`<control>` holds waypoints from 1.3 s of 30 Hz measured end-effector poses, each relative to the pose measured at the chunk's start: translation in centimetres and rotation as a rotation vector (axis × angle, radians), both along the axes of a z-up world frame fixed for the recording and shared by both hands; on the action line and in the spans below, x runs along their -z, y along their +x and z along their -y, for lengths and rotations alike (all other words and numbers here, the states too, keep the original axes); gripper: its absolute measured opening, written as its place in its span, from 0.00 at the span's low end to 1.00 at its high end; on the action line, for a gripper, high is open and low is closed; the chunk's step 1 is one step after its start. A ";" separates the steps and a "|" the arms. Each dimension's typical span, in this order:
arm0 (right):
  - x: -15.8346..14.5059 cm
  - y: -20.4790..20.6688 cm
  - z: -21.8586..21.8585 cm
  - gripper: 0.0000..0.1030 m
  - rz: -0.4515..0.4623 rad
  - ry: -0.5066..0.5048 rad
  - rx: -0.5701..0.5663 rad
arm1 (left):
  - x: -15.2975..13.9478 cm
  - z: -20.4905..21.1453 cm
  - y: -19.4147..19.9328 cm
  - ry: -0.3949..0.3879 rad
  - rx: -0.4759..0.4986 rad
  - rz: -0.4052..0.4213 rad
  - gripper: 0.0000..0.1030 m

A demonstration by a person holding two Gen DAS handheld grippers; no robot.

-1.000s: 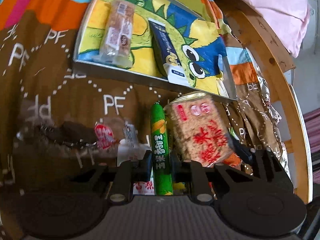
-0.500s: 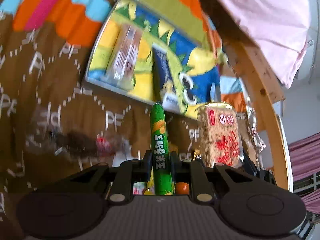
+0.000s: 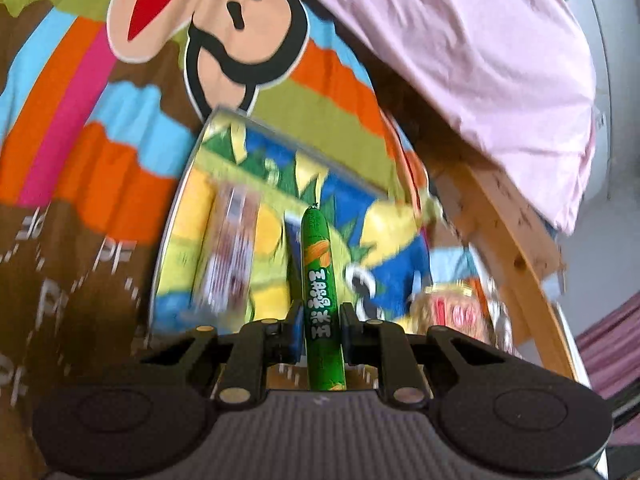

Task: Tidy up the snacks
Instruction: 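Lift the green sausage with the left tool while the right tool lifts the pork-floss cake, then lower the sausage into the tray with the left tool while the right tool lowers the cake there, opening both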

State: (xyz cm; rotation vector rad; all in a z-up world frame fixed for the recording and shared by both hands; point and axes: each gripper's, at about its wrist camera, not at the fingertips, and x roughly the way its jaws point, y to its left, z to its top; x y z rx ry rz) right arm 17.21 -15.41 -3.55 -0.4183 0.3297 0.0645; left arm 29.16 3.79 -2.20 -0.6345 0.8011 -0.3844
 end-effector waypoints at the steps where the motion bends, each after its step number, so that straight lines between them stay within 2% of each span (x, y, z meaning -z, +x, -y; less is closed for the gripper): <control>1: 0.1 0.6 -0.1 0.73 0.005 -0.003 0.000 | 0.1 0.1 0.7 -0.002 -0.011 0.006 0.19; 5: 0.8 3.1 0.3 0.73 0.006 0.000 0.026 | 1.0 0.6 3.0 -0.002 -0.032 0.025 0.19; 11: 1.8 7.2 0.9 0.73 -0.029 0.056 0.071 | 2.9 2.0 5.5 0.101 -0.044 0.078 0.19; 16: 2.2 9.5 1.3 0.73 -0.093 0.113 0.104 | 4.1 3.2 6.5 0.137 -0.008 0.090 0.19; 24: 3.3 11.0 2.0 0.73 -0.213 0.161 0.132 | 5.4 5.7 6.4 0.278 0.048 0.047 0.19; 39: 4.5 11.7 2.0 0.75 -0.300 0.167 0.127 | 5.9 5.9 6.5 0.321 0.048 0.027 0.20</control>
